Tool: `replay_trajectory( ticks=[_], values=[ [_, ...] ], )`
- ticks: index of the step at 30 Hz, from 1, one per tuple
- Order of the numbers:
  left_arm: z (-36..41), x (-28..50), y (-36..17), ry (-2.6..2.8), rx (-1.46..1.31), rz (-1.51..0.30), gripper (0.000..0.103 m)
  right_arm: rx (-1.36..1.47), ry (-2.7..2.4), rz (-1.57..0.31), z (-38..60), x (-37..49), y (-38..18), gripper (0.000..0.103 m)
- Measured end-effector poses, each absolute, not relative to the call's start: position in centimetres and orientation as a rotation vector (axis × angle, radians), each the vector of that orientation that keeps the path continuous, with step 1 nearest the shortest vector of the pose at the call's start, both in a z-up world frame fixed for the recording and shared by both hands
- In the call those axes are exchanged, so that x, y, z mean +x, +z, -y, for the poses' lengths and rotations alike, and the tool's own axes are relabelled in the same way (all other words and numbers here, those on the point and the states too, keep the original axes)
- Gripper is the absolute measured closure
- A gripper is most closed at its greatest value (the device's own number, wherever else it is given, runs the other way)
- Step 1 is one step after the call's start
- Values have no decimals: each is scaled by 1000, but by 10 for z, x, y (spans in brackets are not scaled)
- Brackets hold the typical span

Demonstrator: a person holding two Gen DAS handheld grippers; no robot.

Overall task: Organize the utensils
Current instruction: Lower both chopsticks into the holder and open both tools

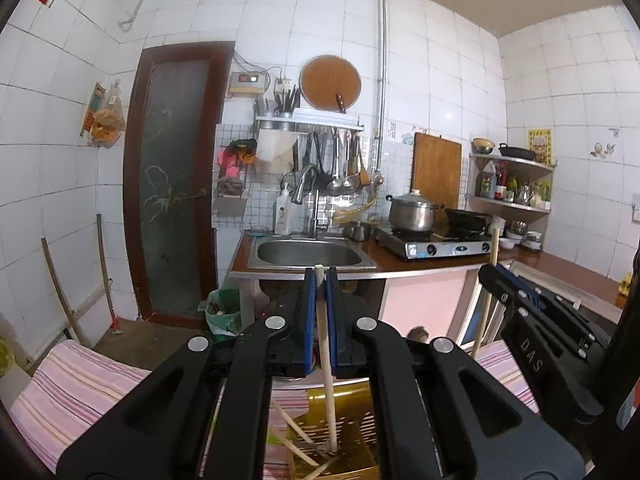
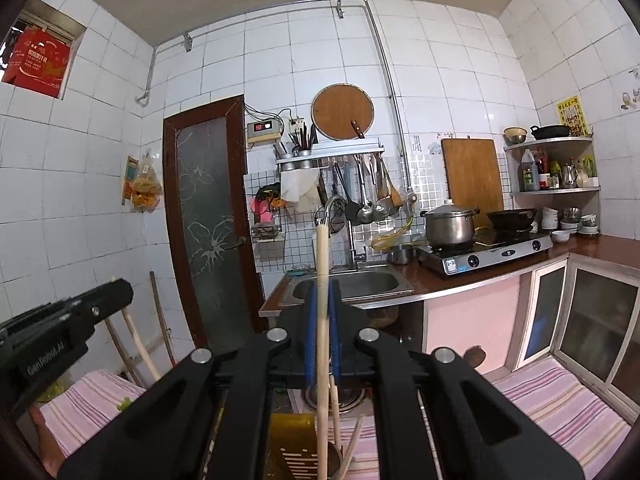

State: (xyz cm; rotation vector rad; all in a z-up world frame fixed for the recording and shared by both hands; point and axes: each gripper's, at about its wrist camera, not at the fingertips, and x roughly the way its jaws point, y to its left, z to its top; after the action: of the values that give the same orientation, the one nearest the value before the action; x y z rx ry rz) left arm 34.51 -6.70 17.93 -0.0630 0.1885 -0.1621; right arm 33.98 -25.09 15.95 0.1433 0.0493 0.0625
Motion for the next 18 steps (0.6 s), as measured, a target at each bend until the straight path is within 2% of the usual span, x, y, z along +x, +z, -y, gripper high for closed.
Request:
replay_trajectory(
  ticks=[12,18],
  values=[
    [62,342,174,-159,-64,-189,99,153,62,17,253,336,170,97],
    [63,345,161,-160,-60,-221,99,109,74,-44,246,350,139,97]
  ],
)
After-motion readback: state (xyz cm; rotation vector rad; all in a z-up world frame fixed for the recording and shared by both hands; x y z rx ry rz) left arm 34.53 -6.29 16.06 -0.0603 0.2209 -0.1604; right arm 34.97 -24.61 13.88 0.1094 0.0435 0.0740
